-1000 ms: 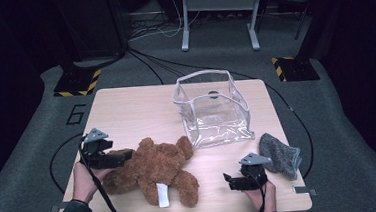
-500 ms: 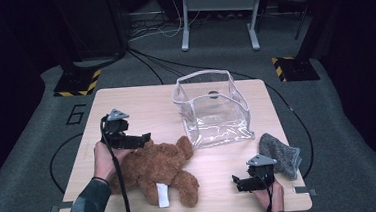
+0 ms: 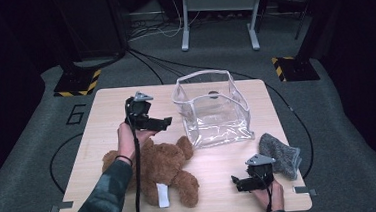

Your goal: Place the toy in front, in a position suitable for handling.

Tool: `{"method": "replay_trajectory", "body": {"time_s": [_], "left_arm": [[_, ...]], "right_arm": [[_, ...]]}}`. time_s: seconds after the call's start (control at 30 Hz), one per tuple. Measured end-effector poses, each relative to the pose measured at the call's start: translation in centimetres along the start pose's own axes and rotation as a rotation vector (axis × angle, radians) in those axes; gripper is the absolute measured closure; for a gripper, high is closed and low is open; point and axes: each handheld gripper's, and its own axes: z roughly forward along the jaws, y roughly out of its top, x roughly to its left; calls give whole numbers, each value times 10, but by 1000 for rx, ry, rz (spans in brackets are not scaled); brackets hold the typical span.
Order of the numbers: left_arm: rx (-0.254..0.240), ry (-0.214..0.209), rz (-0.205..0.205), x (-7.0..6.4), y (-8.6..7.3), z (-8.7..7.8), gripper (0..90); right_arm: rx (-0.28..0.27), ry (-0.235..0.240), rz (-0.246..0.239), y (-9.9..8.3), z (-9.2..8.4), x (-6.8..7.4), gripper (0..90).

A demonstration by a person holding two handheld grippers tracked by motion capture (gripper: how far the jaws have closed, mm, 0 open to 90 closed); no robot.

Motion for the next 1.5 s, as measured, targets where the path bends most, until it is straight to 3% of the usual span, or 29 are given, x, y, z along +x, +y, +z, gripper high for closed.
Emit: {"method": "replay_trajectory", "body": {"time_s": [0.13, 0.2, 0.43, 0.57, 0.67, 0.8, 0.93, 1.03, 1.1, 1.27, 1.5], "left_arm": [[16, 6, 4, -7, 12, 10, 113], [21, 7, 26, -14, 19, 18, 129], [46, -32, 63, -36, 29, 41, 167], [74, -42, 77, -45, 30, 55, 252], [112, -32, 85, -59, 27, 76, 302], [142, -13, 84, -65, 26, 90, 386], [134, 22, 71, -64, 24, 97, 457], [106, 28, 52, -63, 23, 98, 555], [107, 24, 52, -62, 23, 100, 641], [109, 22, 41, -58, 24, 103, 757], [105, 41, 39, -51, 28, 111, 784]], "right_arm": [[1, 1, -1, 0, 0, 0, 0], [-2, 0, -2, 0, 0, 0, 0], [-6, -4, -4, 0, -1, -1, 13], [-9, -6, -1, -1, -1, -1, 21], [-13, -7, 4, -1, -1, -1, 31], [-14, -8, 5, -1, -1, -1, 33], [-15, -5, 5, -1, -1, -1, 38], [-15, -9, 9, -1, -1, -1, 44], [-16, -5, 13, -1, -2, -1, 47], [-14, -3, 6, -1, -2, -1, 60], [-21, -8, 9, -1, -2, -2, 74]]}}
